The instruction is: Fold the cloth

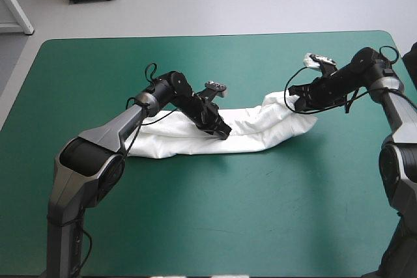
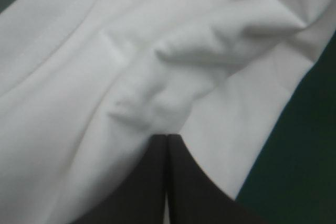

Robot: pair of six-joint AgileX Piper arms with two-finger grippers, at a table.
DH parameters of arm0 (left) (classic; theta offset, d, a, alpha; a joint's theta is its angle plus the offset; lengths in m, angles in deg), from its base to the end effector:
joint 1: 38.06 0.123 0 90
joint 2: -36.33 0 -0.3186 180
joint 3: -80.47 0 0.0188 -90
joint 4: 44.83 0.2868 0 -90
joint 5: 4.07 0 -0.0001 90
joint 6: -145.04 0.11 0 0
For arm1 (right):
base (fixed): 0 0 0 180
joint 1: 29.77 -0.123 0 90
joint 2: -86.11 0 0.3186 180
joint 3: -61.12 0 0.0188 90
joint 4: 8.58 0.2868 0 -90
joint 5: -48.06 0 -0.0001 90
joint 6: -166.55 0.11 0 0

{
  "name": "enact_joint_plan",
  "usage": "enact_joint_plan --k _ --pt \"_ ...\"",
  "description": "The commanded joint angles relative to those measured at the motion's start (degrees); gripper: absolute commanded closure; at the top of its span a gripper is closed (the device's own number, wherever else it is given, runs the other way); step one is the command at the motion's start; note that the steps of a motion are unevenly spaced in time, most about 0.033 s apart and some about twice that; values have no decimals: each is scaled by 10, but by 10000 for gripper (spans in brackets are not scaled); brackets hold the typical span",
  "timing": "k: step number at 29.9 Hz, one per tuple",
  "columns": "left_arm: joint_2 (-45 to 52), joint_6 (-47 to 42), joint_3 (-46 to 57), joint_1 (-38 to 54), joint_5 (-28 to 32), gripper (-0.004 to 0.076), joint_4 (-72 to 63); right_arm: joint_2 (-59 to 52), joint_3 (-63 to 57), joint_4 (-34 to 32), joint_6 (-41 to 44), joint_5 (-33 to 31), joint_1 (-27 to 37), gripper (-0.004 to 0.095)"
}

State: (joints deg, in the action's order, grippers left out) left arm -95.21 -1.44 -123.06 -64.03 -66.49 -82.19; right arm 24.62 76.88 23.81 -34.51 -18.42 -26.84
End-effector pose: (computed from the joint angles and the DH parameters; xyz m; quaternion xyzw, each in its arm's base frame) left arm 0.4364 -0.2784 0.2012 0.3606 0.8812 -0.2894 0.0983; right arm 0.4620 0.0305 0.2652 -0.0649 0.9578 0.2405 0.1432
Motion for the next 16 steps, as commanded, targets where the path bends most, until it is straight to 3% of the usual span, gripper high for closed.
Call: enact_joint_plan --k 1,16 --pt "29 -6 -11 -2 -1 746 4 -55 35 9 8 -15 0 920" --pt "30 -15 -39 -2 17 746 4 -140 40 56 -1 -35 0 920"
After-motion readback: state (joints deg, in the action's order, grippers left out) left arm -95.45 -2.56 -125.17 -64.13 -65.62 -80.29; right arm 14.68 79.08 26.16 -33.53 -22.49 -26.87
